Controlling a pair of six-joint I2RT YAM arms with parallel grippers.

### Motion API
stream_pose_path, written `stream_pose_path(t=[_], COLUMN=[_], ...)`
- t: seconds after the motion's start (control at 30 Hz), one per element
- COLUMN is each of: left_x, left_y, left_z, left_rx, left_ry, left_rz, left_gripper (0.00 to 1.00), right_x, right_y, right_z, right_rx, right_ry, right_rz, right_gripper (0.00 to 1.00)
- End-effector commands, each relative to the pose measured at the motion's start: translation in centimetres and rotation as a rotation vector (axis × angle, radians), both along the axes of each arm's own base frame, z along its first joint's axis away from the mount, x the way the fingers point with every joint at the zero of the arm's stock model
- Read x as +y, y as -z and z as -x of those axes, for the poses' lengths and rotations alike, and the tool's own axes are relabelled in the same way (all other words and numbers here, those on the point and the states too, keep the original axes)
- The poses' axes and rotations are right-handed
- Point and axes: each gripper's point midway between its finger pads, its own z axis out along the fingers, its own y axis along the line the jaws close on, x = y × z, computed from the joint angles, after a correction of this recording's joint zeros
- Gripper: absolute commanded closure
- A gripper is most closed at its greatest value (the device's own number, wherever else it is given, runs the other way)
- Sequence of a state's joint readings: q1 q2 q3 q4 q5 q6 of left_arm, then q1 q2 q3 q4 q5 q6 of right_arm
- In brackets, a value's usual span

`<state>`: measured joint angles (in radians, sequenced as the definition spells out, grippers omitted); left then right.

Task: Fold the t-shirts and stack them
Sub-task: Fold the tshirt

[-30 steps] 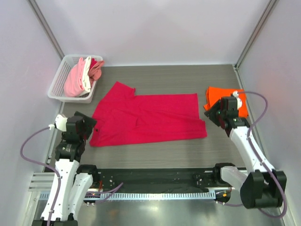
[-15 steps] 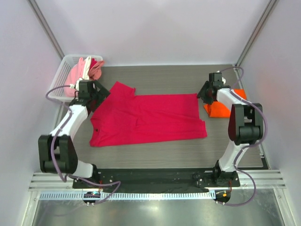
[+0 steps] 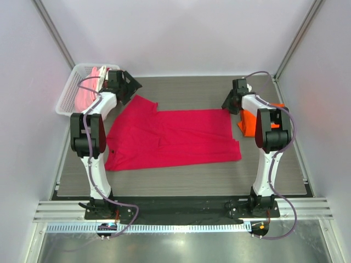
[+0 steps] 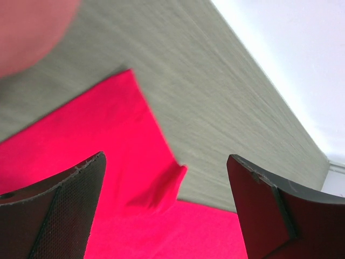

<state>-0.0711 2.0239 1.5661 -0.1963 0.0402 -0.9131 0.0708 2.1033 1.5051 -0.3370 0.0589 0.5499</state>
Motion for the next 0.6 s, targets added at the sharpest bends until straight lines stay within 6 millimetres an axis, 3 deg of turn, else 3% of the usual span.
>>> stream_pose_path(t=[0.0,0.13,0.2,0.27,0.4,0.53,0.57], left_x=[-1.1,-0.5,-0.1,1.0,2.2,2.2,2.3], left_y=[-2.4,-0.1,0.7,1.2,2.2,2.5,3.4], left_z=[-2.1,-1.5,-1.1,-1.1,-1.2,-2.2,-2.3], left_rx=[-0.054,0.002,0.020,0.035,0.066,0.081,0.098], left_ry=[0.060,0.059,0.065,0.038,0.044,0.057,0.056], left_rz=[-0.008,-0.087,-0.129,-0.186,-0.280,-0.294,-0.298], left_gripper=[0.07,0.07,0.07,0.07,0.07,0.10,0.10], right_x=[-0.5,-0.2,-0.6,-1.6,-3.1,-4.5,-4.6], right_y=[0.6,1.6,1.4,1.7,1.6,1.4,1.2], right_z=[-1.0,-1.2,-1.7,-1.9,-2.5,-2.2,-2.2], right_rx=[0.004,0.023,0.014,0.022,0.027,0.031,0.026], right_ry=[0.005,-0.006,0.007,0.039,0.084,0.137,0.145], right_rz=[0.041,0.030,0.052,0.103,0.139,0.155,0.154], right_gripper=[0.55,0.68,0.86,0.96,0.99,0.99,0.99])
